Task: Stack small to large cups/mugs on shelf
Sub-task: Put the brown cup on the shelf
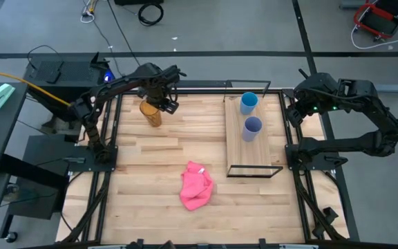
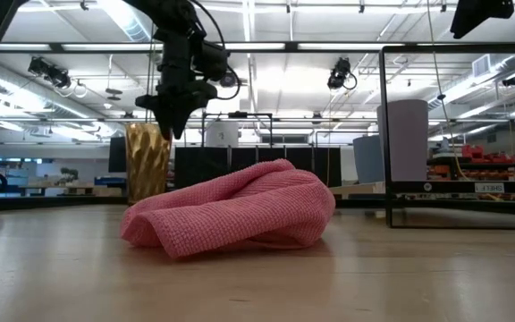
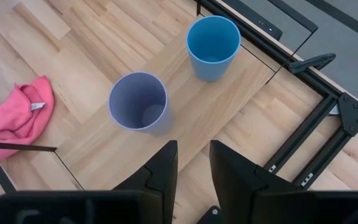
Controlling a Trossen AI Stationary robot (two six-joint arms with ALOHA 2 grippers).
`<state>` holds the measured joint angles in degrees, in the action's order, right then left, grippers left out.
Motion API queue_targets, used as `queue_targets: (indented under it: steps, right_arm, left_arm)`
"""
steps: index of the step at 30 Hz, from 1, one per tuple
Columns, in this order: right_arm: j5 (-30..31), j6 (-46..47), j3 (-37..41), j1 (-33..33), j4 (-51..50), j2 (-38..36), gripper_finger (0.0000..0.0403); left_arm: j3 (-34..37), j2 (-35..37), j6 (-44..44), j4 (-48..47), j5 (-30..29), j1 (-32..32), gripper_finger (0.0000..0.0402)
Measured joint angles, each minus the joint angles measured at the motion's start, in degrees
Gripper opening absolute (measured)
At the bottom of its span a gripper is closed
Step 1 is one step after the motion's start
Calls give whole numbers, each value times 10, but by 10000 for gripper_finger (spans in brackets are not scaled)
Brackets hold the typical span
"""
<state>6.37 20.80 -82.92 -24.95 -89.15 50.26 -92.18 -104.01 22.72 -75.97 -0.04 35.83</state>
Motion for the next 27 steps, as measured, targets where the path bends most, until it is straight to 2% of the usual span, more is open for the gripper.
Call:
queue_targets:
  steps: [5, 13, 20, 27]
  right_arm:
    - [0, -1, 0, 0, 0, 0, 101]
    - [0, -4, 0, 0, 0, 0, 101]
    - [0, -5, 0, 0, 0, 0, 101]
    - [0, -15, 0, 0, 0, 0, 101]
  left_arm:
    - [0, 0, 0, 0, -18, 0, 101]
    - [-1, 1, 1, -3, -31, -1, 15]
    - [-22, 4, -9, -7, -15, -15, 16]
    - [-150, 6, -9, -36, 8, -72, 13]
